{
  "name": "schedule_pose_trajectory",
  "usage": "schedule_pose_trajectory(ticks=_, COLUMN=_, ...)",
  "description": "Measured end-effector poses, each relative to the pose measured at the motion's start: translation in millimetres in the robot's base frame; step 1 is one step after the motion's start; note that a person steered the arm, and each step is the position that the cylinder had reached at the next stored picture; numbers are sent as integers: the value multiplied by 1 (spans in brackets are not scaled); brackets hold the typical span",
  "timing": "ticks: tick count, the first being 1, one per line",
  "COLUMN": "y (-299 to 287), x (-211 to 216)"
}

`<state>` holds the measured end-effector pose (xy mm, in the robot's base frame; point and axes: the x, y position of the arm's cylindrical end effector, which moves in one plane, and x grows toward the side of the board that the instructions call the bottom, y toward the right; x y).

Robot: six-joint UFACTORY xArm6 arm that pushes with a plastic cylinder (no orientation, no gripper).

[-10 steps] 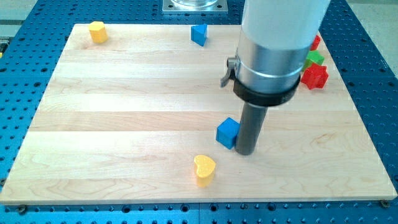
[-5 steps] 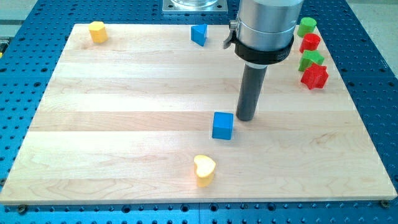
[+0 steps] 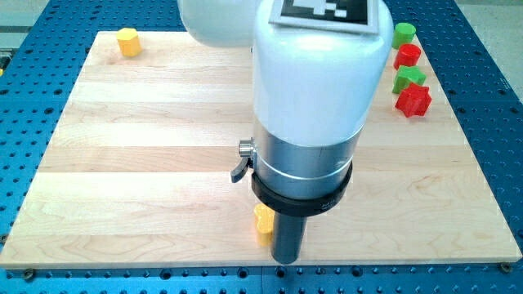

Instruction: Place the heart above the cube

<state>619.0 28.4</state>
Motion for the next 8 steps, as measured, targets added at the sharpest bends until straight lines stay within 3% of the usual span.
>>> schedule_pose_trajectory(ticks=1, y=-4, x=0)
schedule_pose_trajectory(ticks=3, y=-20, x=-51)
schedule_pose_trajectory(ticks=6, y=-102, x=-7)
schedule_pose_trajectory(ticks=8, y=-89, x=-76)
